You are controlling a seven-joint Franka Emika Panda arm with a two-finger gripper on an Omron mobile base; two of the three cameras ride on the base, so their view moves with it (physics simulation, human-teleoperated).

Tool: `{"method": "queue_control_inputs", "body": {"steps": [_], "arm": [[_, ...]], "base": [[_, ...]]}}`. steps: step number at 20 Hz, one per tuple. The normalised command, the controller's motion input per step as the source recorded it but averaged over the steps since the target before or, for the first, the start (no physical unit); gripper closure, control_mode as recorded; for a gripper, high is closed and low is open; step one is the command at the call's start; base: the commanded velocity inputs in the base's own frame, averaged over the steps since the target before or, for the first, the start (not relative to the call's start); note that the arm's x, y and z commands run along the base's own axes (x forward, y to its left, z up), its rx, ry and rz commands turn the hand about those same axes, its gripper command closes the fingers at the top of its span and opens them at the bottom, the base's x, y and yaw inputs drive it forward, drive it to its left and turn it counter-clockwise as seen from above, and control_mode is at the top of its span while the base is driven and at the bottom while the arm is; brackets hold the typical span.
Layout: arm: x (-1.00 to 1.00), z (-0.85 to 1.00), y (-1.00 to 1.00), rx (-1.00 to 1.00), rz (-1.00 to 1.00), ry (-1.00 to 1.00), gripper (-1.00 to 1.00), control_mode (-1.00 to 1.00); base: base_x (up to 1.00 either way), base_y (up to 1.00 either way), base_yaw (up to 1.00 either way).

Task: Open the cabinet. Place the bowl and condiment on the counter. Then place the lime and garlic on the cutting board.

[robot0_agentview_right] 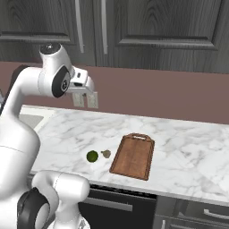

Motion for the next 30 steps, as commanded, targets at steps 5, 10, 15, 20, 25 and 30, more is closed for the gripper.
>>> {"method": "queue_control_inputs", "body": {"steps": [5, 10, 15, 20, 25, 30], "arm": [[-0.19, 0.33, 0.0, 0.0, 0.0, -0.21, -1.0, -1.0], [-0.13, 0.43, 0.0, 0.0, 0.0, -0.18, -1.0, -1.0], [-0.02, 0.43, 0.0, 0.0, 0.0, -0.13, -1.0, -1.0], [0.0, 0.41, 0.0, 0.0, 0.0, -0.07, -1.0, -1.0], [0.0, 0.42, 0.0, 0.0, 0.0, -0.02, -1.0, -1.0], [0.0, 0.35, 0.0, 0.0, 0.0, -0.06, -1.0, -1.0]], "base": [[0.0, 0.0, 0.0], [0.0, 0.0, 0.0], [0.0, 0.0, 0.0], [0.0, 0.0, 0.0], [0.0, 0.0, 0.0], [0.0, 0.0, 0.0]]}}
